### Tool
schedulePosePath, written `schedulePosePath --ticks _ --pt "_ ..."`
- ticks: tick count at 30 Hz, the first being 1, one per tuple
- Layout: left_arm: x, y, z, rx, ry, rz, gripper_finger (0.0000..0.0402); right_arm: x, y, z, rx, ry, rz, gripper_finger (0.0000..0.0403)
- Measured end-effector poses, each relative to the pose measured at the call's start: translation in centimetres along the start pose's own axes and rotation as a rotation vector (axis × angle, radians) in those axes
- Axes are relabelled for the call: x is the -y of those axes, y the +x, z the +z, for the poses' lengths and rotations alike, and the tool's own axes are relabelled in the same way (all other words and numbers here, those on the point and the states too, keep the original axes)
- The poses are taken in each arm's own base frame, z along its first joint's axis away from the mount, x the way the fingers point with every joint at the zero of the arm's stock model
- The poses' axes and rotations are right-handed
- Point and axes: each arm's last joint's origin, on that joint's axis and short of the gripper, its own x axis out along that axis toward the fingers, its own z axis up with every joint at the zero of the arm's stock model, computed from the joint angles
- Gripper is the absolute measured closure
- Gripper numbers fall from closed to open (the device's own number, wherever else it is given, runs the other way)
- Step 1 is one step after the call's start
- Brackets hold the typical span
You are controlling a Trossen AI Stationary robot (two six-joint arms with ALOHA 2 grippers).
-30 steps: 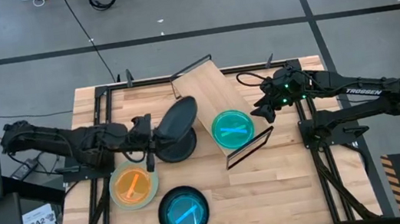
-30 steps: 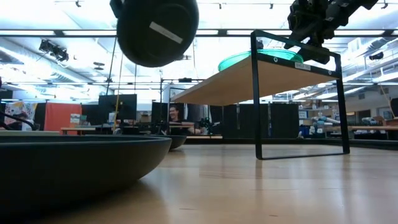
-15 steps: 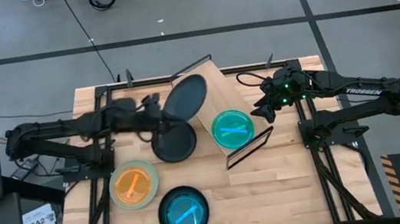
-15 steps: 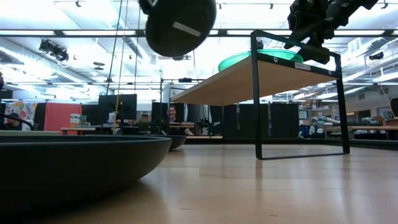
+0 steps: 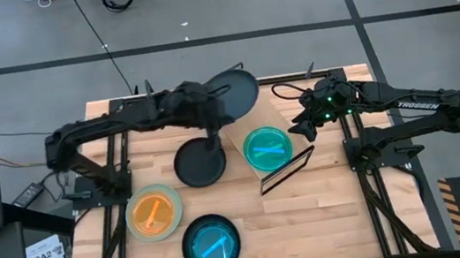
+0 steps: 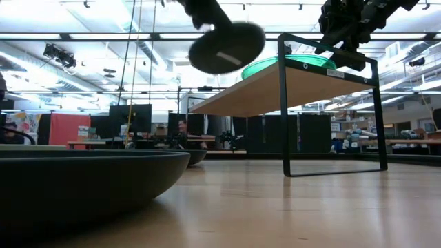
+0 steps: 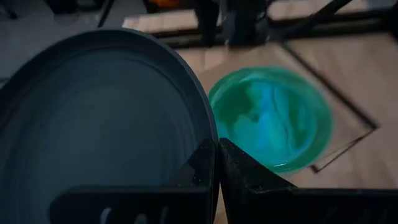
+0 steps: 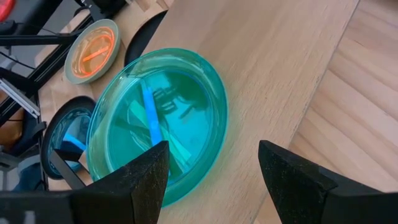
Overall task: Place and stack plates onto a shelf
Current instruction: Put the top black plate on the shelf
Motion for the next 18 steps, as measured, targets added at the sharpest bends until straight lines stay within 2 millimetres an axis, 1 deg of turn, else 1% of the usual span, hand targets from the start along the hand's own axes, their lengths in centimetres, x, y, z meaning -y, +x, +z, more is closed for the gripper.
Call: schedulePosePath --ticks 4,9,18 --pt "-0.9 2.2 -0.8 -0.061 -0.004 0.011 0.0386 0.0 0.0 0.0 0.000 0.000 0.000 0.0150" --pt "-1.7 4.0 -1.8 -0.119 -0.015 0.017 0.0386 0.0 0.0 0.0 -0.001 0.000 0.000 0.0150" --pt "-1.7 5.9 -2.6 -0.163 -0.008 0.017 0.0386 0.0 0.0 0.0 -0.001 0.000 0.000 0.0150"
